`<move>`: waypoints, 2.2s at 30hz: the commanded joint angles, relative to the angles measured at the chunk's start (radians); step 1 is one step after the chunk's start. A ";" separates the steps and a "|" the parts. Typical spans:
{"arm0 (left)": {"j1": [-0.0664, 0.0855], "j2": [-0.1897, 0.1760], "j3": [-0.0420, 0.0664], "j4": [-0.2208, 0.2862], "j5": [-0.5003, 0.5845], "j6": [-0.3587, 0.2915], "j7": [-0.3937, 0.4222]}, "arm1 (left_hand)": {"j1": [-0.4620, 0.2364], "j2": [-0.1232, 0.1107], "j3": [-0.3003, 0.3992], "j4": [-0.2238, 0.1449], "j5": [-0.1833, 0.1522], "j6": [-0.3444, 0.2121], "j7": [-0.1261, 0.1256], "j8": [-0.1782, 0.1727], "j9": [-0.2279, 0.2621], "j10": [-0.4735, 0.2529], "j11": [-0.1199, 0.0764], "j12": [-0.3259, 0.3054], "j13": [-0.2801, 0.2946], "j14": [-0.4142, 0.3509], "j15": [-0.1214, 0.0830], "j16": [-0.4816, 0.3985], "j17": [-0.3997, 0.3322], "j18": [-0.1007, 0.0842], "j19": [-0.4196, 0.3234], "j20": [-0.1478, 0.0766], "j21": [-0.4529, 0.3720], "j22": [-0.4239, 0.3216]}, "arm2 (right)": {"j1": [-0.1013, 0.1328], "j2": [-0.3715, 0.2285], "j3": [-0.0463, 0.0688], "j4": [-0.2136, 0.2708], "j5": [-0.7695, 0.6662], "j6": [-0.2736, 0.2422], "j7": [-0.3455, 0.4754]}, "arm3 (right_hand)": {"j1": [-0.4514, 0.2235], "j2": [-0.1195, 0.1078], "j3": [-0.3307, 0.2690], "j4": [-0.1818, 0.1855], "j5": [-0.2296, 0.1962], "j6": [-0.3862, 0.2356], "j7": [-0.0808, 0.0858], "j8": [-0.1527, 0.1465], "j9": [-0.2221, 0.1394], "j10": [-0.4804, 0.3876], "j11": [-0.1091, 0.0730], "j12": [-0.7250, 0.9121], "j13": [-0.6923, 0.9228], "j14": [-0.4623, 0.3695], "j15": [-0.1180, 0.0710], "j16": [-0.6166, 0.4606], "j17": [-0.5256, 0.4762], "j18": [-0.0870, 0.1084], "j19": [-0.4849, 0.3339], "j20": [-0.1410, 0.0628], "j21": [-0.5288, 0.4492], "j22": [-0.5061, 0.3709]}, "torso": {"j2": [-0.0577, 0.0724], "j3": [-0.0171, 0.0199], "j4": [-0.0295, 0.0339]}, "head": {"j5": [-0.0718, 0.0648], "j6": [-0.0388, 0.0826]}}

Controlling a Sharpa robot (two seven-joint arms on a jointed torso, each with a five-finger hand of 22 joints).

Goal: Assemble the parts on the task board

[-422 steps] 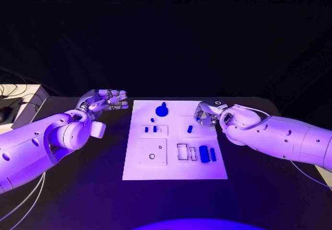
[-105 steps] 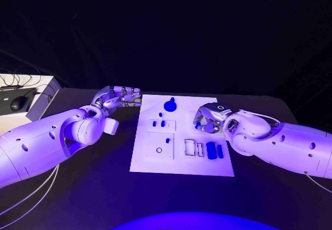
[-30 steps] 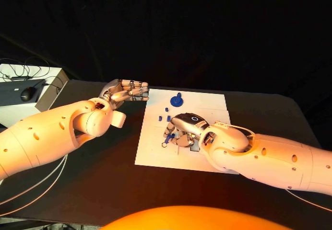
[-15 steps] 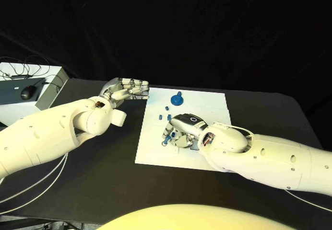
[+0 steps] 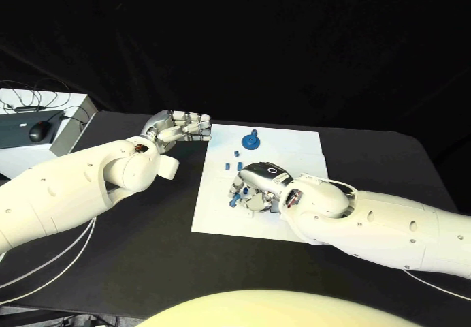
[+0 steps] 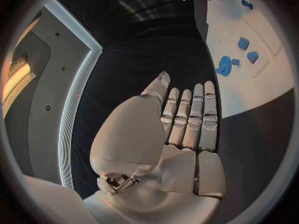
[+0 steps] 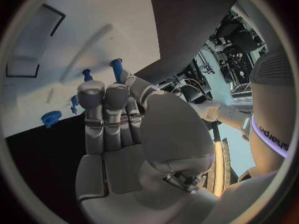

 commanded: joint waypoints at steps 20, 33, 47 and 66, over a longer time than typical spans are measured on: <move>0.000 0.001 0.001 0.001 -0.002 0.018 0.002 | -0.003 -0.007 0.001 0.001 0.002 0.004 -0.002 0.001 0.000 -0.003 -0.001 0.000 0.000 -0.007 0.000 0.005 0.001 -0.011 -0.008 0.002 0.004 0.000 | -0.008 0.020 -0.004 -0.028 -0.031 0.036 0.017 | -0.006 -0.001 -0.028 0.003 0.119 -0.035 0.015 0.001 -0.006 0.069 -0.033 0.005 0.003 -0.001 0.001 -0.003 -0.007 0.018 0.017 0.000 -0.031 0.073 | 0.000 0.0001 -0.0008 | 0.003 -0.004; 0.000 0.000 0.001 0.001 -0.002 0.017 0.001 | -0.002 -0.008 0.001 0.001 0.001 0.003 -0.001 0.001 0.000 -0.004 -0.001 0.000 0.000 -0.007 0.000 0.005 0.001 -0.011 -0.008 0.002 0.004 -0.001 | -0.008 0.017 -0.007 -0.030 0.007 -0.025 0.070 | 0.005 -0.022 -0.416 0.081 0.142 -0.185 0.000 0.000 -0.007 -0.103 0.003 0.011 0.002 -0.003 0.027 -0.013 -0.025 0.053 0.032 0.032 -0.199 0.029 | 0.000 0.0008 -0.0003 | 0.003 -0.003; 0.000 0.001 0.001 0.000 -0.002 0.018 0.000 | -0.002 -0.008 0.000 0.000 0.001 0.001 0.001 0.001 0.000 -0.005 0.000 0.000 0.000 -0.007 0.000 0.005 0.001 -0.011 -0.008 0.002 0.004 -0.001 | -0.010 -0.008 -0.007 -0.017 0.012 -0.098 0.071 | 0.026 -0.006 -0.455 0.079 0.155 -0.176 0.005 0.000 -0.007 -0.132 0.011 0.010 0.002 -0.004 0.032 -0.011 -0.030 0.059 0.042 0.035 -0.246 0.035 | 0.000 0.0022 -0.0005 | 0.000 0.002; -0.017 -0.004 0.001 0.001 -0.002 0.029 0.011 | -0.005 -0.004 -0.003 0.002 0.001 0.001 -0.008 0.001 0.000 0.034 -0.011 0.006 0.000 0.004 -0.006 0.011 0.002 -0.011 -0.004 -0.001 0.007 0.000 | 0.090 -0.267 0.011 0.093 0.524 -0.032 0.048 | -0.096 0.033 -0.502 0.164 0.271 -0.117 -0.004 0.051 0.014 0.188 -0.090 0.265 0.203 0.005 -0.037 0.033 -0.010 0.008 0.053 -0.021 -0.095 0.072 | -0.008 0.0063 -0.0138 | -0.033 0.034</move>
